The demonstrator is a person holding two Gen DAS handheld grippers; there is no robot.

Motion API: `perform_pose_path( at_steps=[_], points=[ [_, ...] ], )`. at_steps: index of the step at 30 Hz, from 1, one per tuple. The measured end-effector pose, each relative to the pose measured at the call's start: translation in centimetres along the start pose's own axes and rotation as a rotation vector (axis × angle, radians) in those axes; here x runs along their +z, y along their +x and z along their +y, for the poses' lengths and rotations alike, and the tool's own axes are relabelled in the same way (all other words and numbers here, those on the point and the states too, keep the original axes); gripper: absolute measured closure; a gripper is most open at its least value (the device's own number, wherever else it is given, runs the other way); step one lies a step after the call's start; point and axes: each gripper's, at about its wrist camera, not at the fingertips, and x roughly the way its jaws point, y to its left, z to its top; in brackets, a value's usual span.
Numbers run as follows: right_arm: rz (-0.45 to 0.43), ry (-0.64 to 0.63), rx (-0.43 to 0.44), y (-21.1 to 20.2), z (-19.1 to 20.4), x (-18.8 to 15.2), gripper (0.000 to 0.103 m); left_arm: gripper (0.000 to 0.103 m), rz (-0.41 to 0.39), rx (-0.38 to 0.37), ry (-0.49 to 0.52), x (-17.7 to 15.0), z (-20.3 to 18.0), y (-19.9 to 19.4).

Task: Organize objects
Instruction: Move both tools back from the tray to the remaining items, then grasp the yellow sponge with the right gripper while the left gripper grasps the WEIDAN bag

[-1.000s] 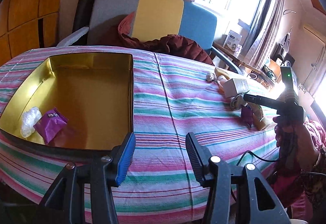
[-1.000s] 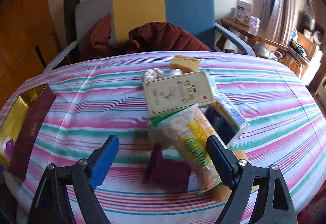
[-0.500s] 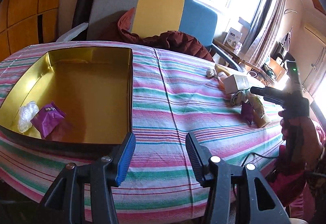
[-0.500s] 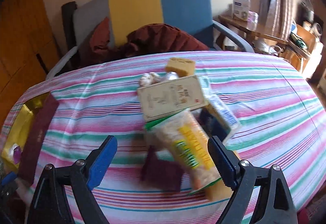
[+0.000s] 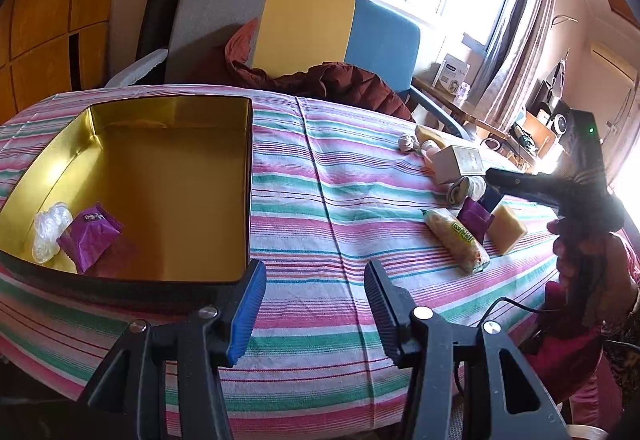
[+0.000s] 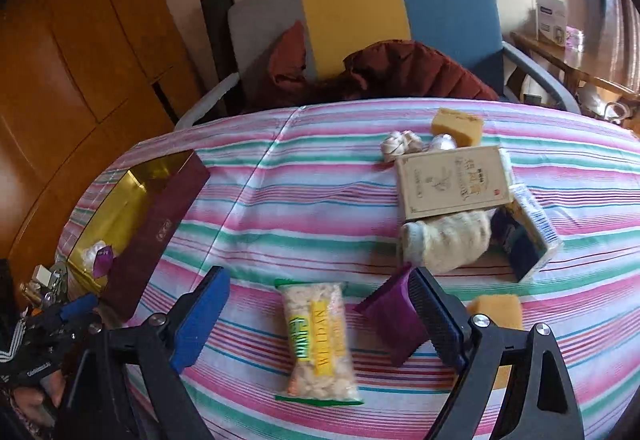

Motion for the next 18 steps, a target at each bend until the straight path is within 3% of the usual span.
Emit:
perform_pose_path(
  at_steps=[5,8,12,15,16,18],
  points=[
    [-0.017,0.055,-0.264,-2.0,-4.0,1.1,0.012,0.051,0.004,-0.004,0.0,-0.1,0.0,0.1],
    [0.061,0.128,-0.394,-1.7,-7.2,0.9,0.012,0.051,0.011,-0.008,0.005,-0.2,-0.3,0.2],
    [0.235,0.207,-0.38,0.5,-9.7,-0.9,0.012,0.051,0.023,-0.011,0.021,-0.5,-0.8,0.4],
    [0.28,0.202,-0.348,1.7,-9.4,-2.5,0.014,0.051,0.029,-0.008,0.028,-0.6,-1.2,0.4],
    [0.29,0.178,-0.354,2.0,-9.1,-2.6,0.018,0.051,0.03,-0.008,0.028,-0.6,-1.2,0.5],
    [0.301,0.138,-0.36,2.5,-8.5,-2.7,0.04,0.051,0.038,-0.007,0.028,-0.7,-1.3,0.6]
  ],
)
